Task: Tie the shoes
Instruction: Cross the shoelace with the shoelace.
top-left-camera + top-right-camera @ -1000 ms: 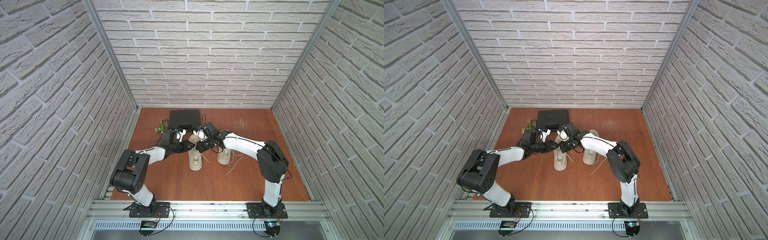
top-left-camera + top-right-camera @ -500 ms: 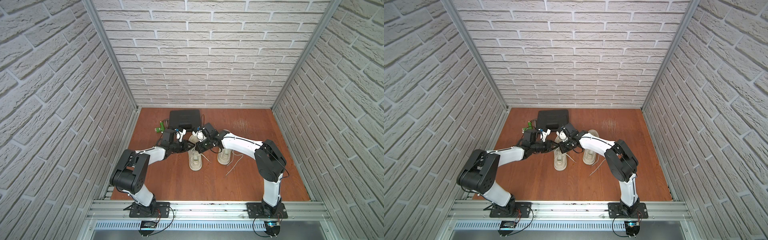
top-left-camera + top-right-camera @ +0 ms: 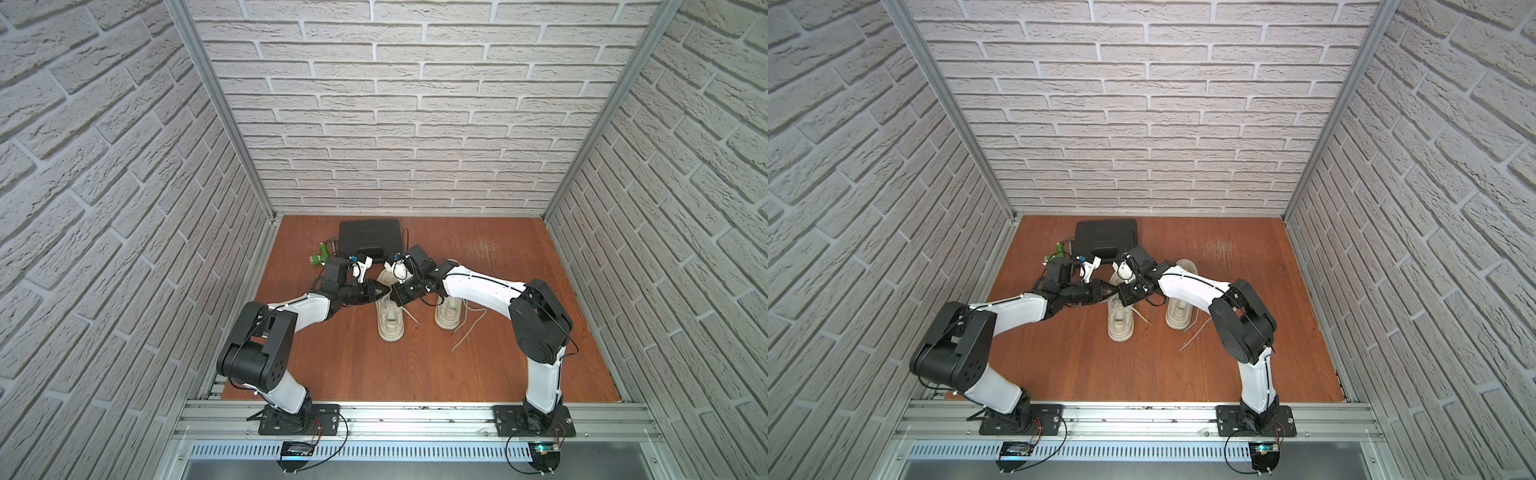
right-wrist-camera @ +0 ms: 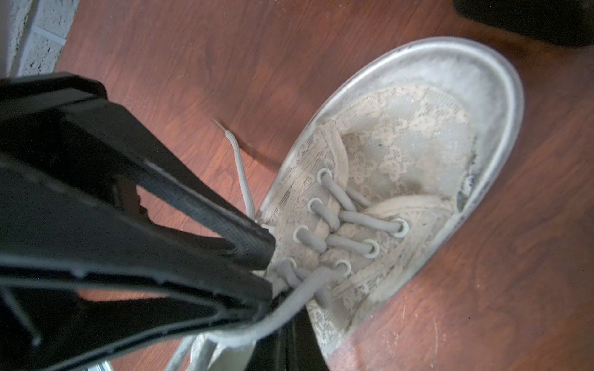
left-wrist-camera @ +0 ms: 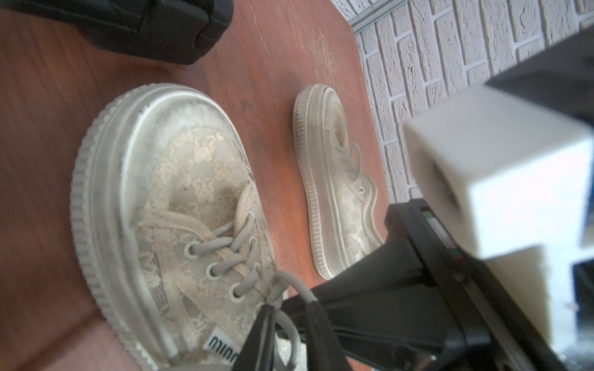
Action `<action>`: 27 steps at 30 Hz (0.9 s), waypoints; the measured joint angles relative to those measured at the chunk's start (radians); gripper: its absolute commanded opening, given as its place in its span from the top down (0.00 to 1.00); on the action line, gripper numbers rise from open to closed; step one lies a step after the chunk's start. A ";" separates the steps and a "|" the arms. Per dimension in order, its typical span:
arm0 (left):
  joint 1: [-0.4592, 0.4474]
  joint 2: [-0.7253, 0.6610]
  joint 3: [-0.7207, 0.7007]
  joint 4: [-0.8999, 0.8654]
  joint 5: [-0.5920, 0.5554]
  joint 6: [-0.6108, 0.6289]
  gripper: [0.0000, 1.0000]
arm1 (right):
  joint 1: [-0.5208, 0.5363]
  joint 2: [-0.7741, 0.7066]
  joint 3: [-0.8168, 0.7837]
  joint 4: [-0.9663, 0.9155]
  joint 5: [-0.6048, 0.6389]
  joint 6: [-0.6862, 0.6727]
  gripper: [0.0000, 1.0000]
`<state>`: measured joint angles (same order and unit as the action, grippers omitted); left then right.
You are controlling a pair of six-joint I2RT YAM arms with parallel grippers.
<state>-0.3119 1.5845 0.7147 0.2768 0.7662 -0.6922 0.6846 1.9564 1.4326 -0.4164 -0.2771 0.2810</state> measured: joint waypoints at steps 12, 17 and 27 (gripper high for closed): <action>-0.010 0.001 0.009 -0.010 0.000 0.001 0.77 | 0.000 0.000 0.000 -0.001 0.009 0.003 0.97; -0.012 0.006 0.018 -0.012 0.001 0.001 0.77 | 0.000 -0.004 -0.002 0.002 0.010 0.020 0.97; -0.016 0.019 0.019 -0.010 0.001 0.001 0.78 | 0.000 -0.023 -0.022 0.016 0.010 0.039 0.97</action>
<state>-0.3275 1.6039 0.7338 0.2665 0.7673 -0.6914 0.6842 1.9331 1.4109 -0.4007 -0.2672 0.3195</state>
